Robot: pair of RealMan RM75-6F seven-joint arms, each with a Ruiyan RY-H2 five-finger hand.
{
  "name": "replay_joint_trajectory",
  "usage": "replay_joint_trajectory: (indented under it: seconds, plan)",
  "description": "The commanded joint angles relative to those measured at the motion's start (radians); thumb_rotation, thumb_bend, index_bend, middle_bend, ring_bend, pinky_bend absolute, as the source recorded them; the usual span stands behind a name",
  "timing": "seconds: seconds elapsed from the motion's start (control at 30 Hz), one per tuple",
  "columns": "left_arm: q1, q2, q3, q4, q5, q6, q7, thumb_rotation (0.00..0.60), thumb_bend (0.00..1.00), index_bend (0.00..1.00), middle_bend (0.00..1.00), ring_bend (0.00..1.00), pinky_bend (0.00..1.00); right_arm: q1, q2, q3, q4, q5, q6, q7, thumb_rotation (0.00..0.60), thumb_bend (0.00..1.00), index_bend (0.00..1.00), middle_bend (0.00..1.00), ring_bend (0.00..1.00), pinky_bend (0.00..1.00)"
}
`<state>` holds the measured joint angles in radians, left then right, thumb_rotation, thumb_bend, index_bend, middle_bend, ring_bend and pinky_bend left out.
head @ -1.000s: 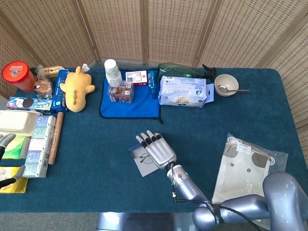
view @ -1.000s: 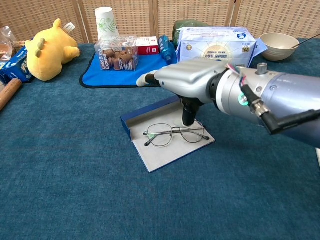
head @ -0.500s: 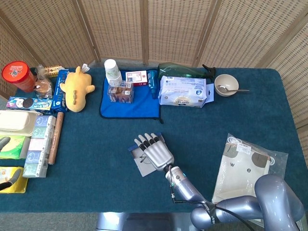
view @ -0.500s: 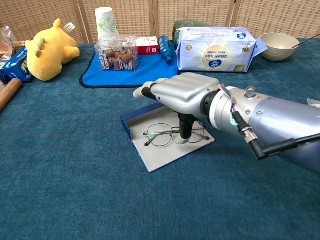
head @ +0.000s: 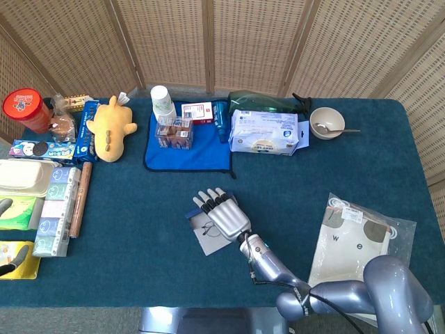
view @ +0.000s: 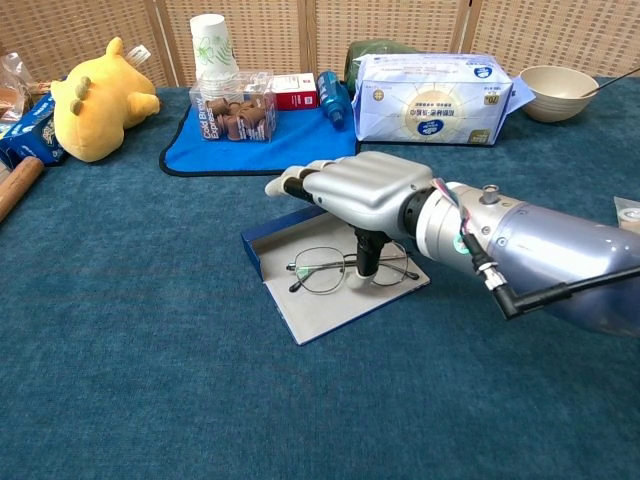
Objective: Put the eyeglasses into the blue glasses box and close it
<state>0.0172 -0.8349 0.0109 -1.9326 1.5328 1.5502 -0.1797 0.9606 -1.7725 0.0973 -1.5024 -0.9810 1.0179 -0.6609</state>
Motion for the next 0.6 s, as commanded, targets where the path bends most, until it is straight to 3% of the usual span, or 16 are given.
replay_joint_trajectory:
  seconds: [0.03, 0.6]
  plan:
    - [0.001, 0.0, 0.0, 0.001, -0.002, 0.001, -0.002, 0.6, 0.3, 0.05, 0.1, 0.0, 0.0, 0.003, -0.007, 0.009, 0.029, -0.014, -0.024, 0.021, 0.6, 0.13, 0.0, 0.0, 0.0, 0.12]
    - [0.001, -0.014, -0.005, 0.035, -0.026, -0.014, -0.021, 0.6, 0.29, 0.04, 0.1, 0.0, 0.0, 0.061, -0.023, 0.087, 0.153, -0.002, -0.132, 0.046, 0.6, 0.13, 0.0, 0.0, 0.0, 0.12]
